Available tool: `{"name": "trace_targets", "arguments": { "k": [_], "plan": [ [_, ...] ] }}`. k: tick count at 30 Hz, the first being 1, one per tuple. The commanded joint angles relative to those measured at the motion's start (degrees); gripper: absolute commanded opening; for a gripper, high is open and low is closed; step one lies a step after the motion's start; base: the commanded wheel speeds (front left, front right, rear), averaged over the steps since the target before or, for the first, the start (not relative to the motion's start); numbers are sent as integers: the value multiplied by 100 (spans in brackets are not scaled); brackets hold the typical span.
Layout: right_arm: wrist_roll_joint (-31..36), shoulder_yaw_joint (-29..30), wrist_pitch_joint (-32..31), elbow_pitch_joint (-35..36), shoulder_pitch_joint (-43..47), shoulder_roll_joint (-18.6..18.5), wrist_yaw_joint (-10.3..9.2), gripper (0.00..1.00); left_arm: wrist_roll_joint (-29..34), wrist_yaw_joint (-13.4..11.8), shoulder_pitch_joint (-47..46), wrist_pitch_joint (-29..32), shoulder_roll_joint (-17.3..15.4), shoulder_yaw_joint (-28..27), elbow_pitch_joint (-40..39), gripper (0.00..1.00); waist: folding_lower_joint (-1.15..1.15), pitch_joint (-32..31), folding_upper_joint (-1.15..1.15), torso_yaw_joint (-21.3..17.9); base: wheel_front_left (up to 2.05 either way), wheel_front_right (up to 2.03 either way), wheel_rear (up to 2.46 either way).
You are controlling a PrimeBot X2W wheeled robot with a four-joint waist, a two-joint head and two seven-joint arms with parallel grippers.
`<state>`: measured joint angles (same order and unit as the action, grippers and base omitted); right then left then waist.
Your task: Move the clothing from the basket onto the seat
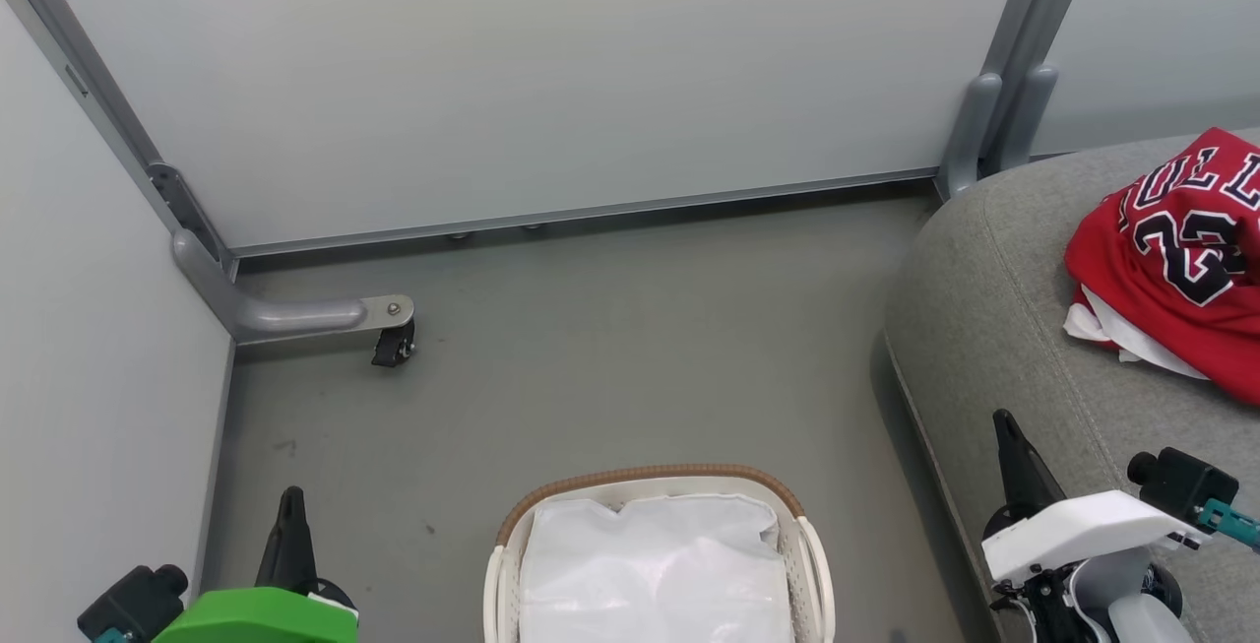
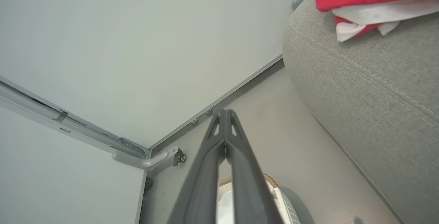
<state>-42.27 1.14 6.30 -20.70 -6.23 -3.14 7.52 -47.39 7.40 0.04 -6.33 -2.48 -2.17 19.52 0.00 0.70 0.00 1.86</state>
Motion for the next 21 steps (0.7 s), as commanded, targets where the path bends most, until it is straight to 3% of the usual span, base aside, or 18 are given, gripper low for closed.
{"name": "trace_targets", "arguments": {
  "k": [1, 21],
  "plan": [
    [-218, 40, -47, 111, -41, -28, -1, 0, -205, 5, -182, 44, -29, -50, -96, 0, 0, -1, 0, -3, 0, 0, 0],
    [-1957, 227, -499, 323, -28, -11, -2, 0, -1760, 8, -370, 501, -40, -197, -269, 0, 0, -15, 0, -54, 0, 0, 0]
  ]
}}
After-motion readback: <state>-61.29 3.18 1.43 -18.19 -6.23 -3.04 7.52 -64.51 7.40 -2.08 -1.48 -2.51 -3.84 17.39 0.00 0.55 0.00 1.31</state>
